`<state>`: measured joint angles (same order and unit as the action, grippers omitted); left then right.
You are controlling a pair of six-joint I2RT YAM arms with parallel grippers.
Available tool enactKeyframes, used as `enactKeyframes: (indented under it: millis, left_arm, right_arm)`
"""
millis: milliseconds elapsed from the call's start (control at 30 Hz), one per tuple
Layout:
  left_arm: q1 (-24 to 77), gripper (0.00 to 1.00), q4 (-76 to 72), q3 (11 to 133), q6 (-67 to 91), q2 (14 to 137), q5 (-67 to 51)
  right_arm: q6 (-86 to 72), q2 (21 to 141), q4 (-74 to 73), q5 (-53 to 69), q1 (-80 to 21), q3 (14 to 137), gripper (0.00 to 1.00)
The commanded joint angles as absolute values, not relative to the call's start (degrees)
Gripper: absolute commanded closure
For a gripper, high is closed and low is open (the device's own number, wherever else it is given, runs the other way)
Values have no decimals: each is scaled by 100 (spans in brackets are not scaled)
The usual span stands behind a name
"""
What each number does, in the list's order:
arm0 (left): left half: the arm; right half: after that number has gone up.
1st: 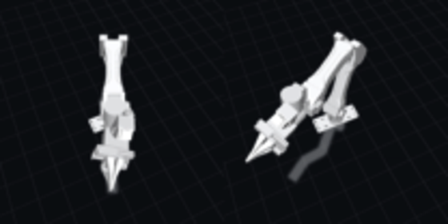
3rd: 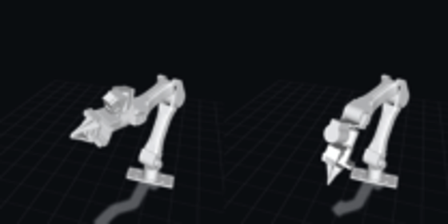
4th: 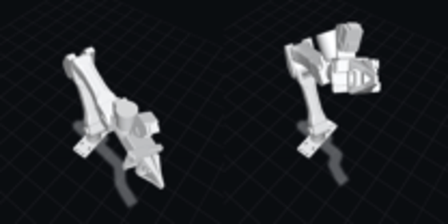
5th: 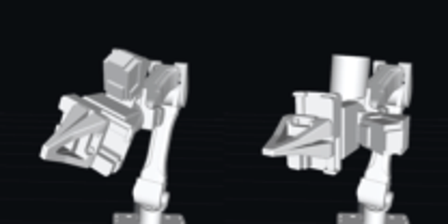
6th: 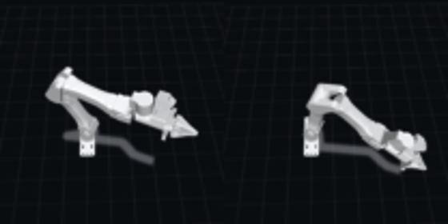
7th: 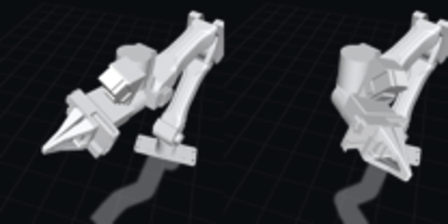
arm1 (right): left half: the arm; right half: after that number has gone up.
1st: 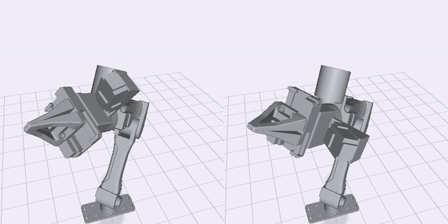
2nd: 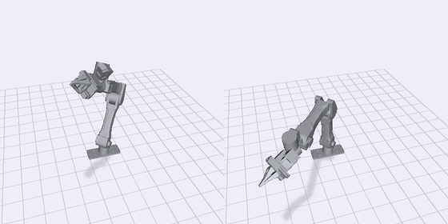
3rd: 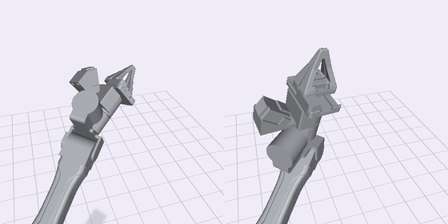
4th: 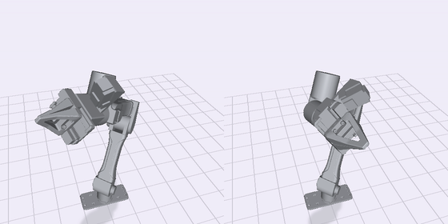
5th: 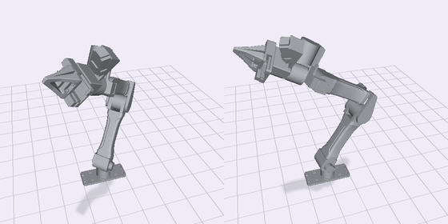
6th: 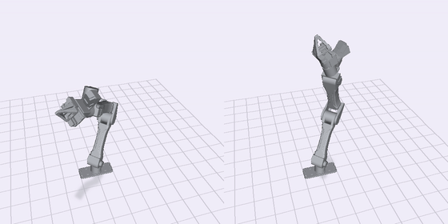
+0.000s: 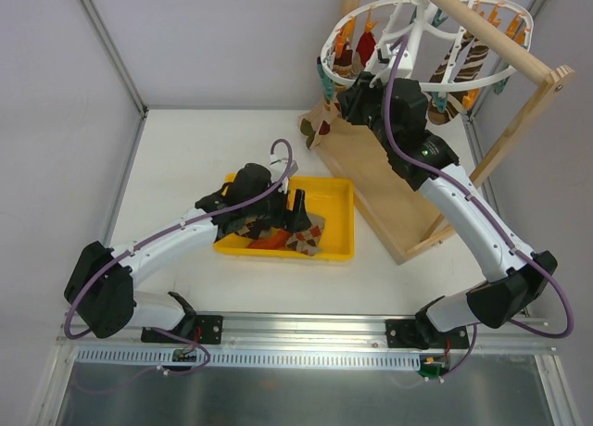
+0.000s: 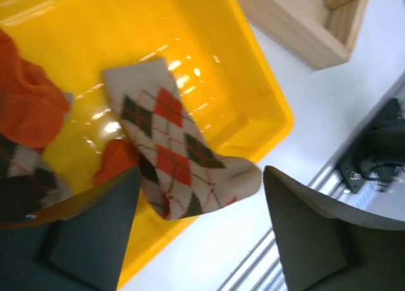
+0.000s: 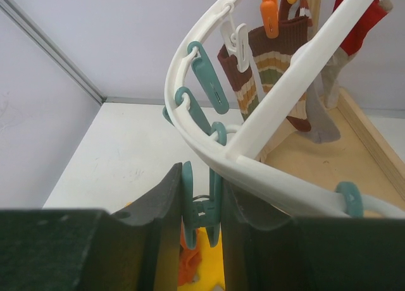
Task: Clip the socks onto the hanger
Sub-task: Place the sock in the bin, then pick up the sock from the bin.
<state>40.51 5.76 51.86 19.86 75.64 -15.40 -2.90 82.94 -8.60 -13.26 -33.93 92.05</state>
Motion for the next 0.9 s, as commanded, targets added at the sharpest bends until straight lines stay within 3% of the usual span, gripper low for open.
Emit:
enactKeyframes:
  millis: [0, 67, 300, 633, 867]
  left_arm:
    - [4008, 13, 422, 5116, 2153, 7410, -986]
    - [3798, 7, 457, 5054, 2302, 7286, -687]
    - [3586, 9, 589, 5703, 1627, 7979, -870]
    - [3577, 26, 449, 6750, 1546, 10000, -1573]
    - [3577, 28, 19, 6373, 1863, 10187, -1618]
  right_arm:
    - [-202, 8165, -1028, -1318, -3375, 9387, 99]
    - [-185, 8139, -1046, -1310, -3375, 9387, 99]
    - [-158, 8112, -1081, -1371, -3366, 9325, 99]
    - [-167, 8218, -1046, -1257, -3340, 9378, 99]
    - [-228, 8271, -1046, -1134, -3305, 9439, 99]
